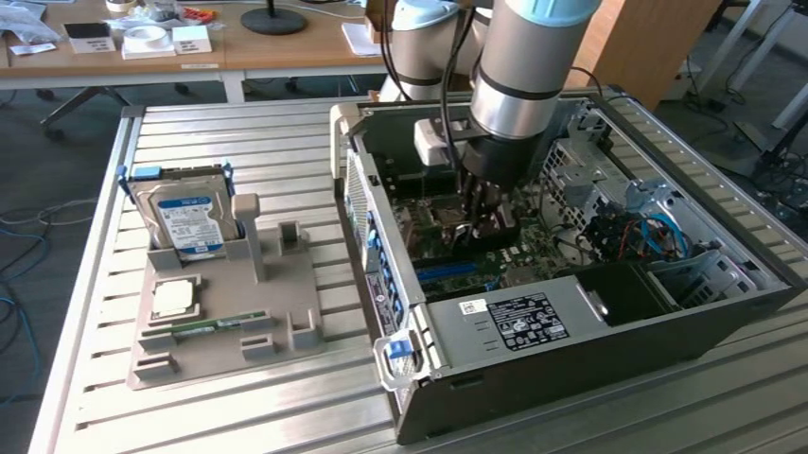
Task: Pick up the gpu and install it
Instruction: 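Insert the gpu into the slot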
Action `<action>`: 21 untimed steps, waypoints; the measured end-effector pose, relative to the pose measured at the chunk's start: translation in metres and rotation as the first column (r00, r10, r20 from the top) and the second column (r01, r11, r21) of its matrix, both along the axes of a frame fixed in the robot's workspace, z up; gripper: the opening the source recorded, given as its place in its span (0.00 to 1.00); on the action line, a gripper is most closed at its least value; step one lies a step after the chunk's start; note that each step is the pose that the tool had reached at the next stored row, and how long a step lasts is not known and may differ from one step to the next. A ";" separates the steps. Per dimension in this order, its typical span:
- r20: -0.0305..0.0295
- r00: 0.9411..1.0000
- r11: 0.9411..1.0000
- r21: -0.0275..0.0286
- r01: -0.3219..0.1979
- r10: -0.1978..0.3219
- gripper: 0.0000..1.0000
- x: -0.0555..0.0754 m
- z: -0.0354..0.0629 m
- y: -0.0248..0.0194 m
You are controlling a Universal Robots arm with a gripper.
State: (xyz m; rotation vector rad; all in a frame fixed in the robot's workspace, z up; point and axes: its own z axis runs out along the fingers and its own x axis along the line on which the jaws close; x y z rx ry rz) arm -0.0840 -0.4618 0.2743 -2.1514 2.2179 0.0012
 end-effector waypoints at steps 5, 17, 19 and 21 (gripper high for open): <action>0.000 1.000 1.000 0.000 -0.003 0.003 0.27 -0.001 -0.0009 -0.0018; 0.000 1.000 1.000 0.000 -0.003 0.003 0.27 -0.004 -0.0056 -0.0015; 0.000 1.000 1.000 0.000 -0.003 0.003 0.27 -0.005 -0.0059 -0.0014; 0.000 1.000 1.000 0.000 -0.003 0.003 0.27 -0.005 -0.0063 -0.0012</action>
